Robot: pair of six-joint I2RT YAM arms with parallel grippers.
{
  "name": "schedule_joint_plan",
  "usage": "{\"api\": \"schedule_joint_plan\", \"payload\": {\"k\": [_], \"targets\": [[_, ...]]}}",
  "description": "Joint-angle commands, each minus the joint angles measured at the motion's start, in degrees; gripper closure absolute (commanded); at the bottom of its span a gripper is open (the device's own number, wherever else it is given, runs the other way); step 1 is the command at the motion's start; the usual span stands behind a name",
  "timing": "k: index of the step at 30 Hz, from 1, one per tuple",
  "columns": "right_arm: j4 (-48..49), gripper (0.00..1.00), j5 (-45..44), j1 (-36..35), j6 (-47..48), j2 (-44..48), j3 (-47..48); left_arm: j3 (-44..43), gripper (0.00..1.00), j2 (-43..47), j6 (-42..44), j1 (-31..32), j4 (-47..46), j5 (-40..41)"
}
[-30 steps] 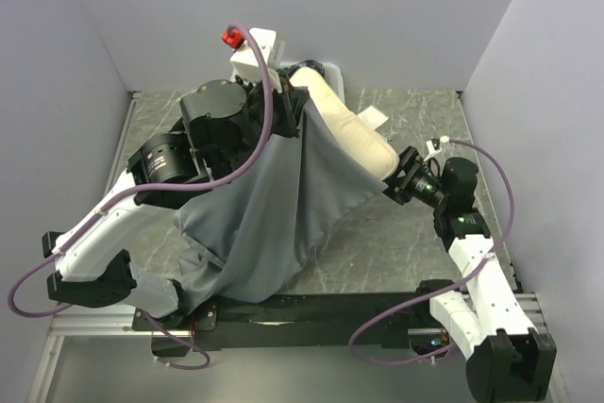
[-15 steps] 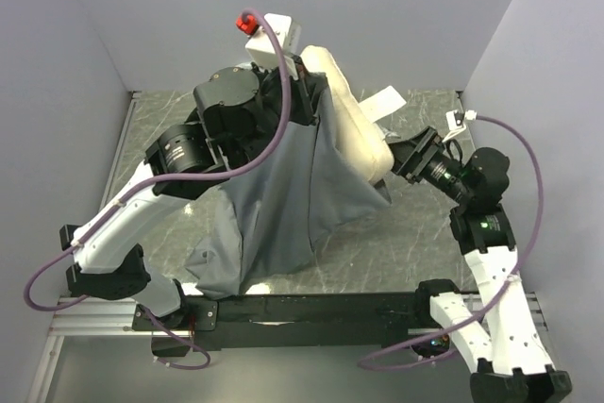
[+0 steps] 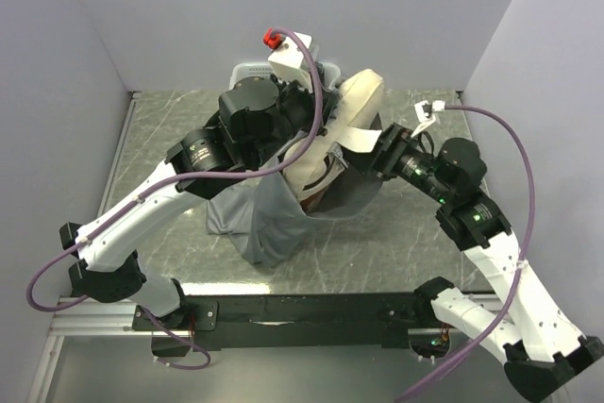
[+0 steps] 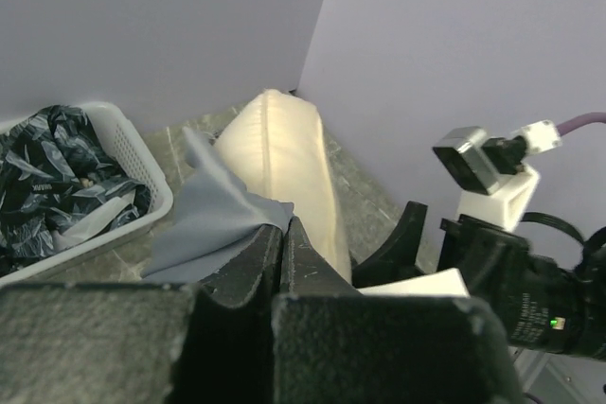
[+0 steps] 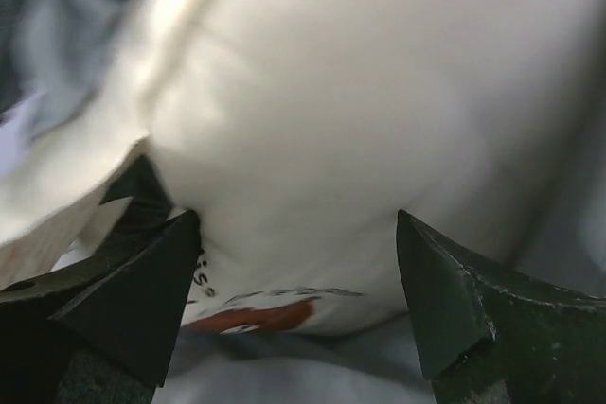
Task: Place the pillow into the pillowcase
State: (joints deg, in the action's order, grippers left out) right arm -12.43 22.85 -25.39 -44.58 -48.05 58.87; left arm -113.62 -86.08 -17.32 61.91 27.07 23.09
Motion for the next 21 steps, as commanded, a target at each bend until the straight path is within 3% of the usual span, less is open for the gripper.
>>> {"api": "schedule_joint_plan", "payload": {"k": [1, 9, 13, 17, 21], "targets": [[-8.31, 0.12, -14.57, -2.12, 5.55, -2.66, 0.98, -1.25, 0.97, 2.85, -1.14, -0.30, -6.24, -2.62], [-17.63, 0.10, -28.29, -2.12, 11.26, -5.47, 5.28, -2.30, 0.98, 1.80, -0.69, -2.40, -3.09, 4.41], [-20.09, 0.07, -31.28, -2.12, 14.51, -6.00, 7.39, 0.85, 0.99, 4.43, -3.94, -9.33, -3.68, 1.79], [-19.40, 0.02, -28.50, -2.12, 16.28, -9.07, 7.49, 4.81, 0.99, 8.38, -4.66, -11.28, -6.67, -4.09], [-15.79, 0.05, -23.03, -2.04, 14.09, -11.97, 5.38, 4.47, 0.99, 8.57, -4.21, -11.28, -6.86, -7.63]]}}
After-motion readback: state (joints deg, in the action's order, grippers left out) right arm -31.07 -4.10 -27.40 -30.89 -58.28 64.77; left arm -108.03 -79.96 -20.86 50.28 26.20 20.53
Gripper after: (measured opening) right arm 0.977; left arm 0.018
